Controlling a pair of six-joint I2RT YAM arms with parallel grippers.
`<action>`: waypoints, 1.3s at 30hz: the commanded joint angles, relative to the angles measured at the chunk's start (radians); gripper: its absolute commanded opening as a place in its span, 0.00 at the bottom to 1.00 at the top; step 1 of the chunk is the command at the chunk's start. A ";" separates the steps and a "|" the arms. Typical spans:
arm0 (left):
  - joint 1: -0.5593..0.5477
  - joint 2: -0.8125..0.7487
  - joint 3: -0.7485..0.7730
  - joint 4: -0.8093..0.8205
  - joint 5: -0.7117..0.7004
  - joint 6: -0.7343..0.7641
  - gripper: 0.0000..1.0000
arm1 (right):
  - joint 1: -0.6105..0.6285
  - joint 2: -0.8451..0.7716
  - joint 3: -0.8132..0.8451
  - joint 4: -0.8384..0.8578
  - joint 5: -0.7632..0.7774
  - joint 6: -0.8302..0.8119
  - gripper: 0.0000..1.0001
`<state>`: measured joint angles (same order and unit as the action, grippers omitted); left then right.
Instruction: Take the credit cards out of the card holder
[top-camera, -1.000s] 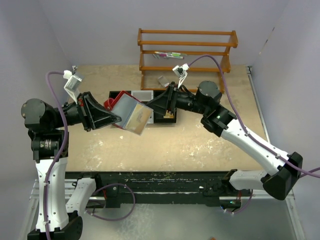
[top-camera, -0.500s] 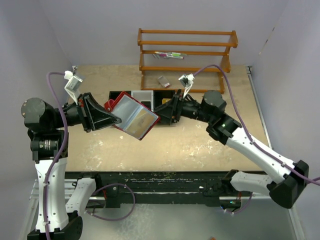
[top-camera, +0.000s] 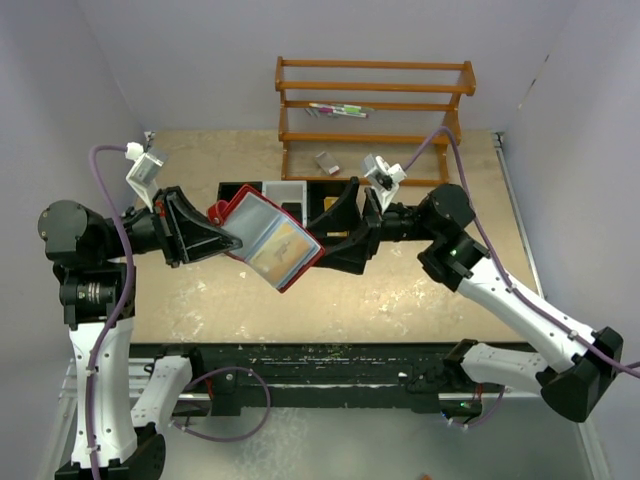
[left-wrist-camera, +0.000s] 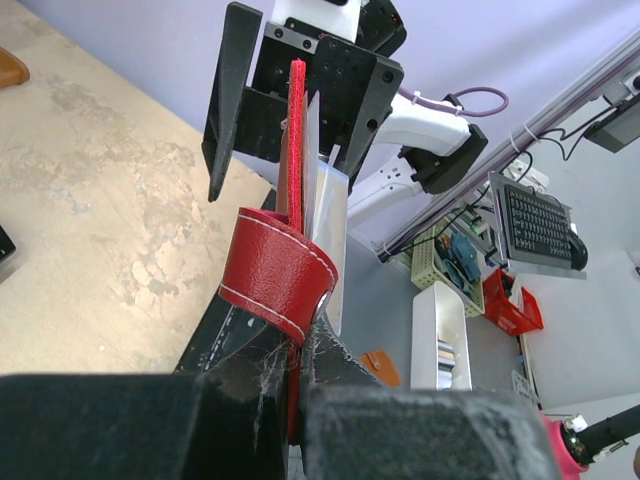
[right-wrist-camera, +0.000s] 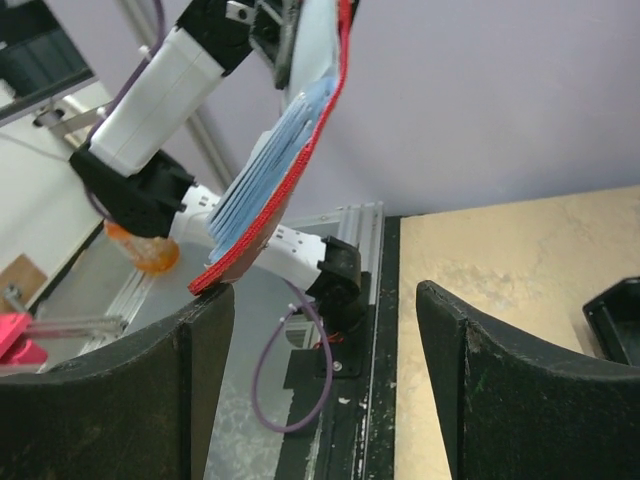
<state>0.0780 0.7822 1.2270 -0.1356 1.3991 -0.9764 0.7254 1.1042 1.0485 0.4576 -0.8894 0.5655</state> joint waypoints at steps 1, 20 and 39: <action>0.002 -0.005 0.045 0.045 0.002 -0.012 0.00 | -0.003 0.001 0.011 0.243 -0.184 0.089 0.76; 0.002 -0.003 0.049 0.065 -0.008 -0.033 0.00 | -0.004 0.018 0.078 0.152 -0.096 0.039 0.58; 0.002 0.012 0.044 0.074 -0.012 -0.045 0.00 | -0.003 0.011 0.047 0.224 -0.046 0.054 0.39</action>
<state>0.0780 0.7864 1.2381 -0.1116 1.4052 -1.0077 0.7250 1.1343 1.0817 0.5934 -0.9569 0.6128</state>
